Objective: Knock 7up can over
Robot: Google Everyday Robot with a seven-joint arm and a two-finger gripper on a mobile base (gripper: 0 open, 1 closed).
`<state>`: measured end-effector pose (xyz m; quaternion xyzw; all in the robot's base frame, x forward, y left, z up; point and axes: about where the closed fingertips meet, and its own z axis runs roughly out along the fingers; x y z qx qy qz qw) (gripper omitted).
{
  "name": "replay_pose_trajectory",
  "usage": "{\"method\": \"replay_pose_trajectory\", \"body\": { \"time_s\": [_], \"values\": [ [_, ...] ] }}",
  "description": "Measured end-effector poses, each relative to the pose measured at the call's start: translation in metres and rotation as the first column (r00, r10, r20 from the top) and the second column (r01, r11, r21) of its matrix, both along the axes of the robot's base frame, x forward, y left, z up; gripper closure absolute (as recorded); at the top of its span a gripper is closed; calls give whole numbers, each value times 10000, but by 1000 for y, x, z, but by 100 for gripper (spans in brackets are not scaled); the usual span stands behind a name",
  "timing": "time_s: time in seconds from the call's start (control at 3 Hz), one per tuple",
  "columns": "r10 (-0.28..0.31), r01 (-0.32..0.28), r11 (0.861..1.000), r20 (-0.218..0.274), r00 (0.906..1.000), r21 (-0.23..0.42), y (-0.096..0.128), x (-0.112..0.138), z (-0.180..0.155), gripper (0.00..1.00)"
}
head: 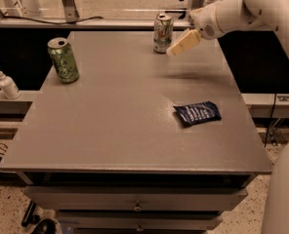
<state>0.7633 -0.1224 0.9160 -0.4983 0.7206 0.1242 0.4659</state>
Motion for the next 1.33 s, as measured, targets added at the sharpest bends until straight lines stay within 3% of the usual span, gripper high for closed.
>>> {"method": "replay_pose_trajectory", "body": {
  "time_s": [0.33, 0.67, 1.33],
  "values": [
    [-629, 622, 9943, 60, 9980, 868, -4, 31, -4, 0],
    [-989, 982, 9800, -46, 9951, 1730, -1, 52, -6, 0],
    [-1049, 1223, 9535, -770, 9915, 2753, 28, 68, -24, 0]
  ]
}}
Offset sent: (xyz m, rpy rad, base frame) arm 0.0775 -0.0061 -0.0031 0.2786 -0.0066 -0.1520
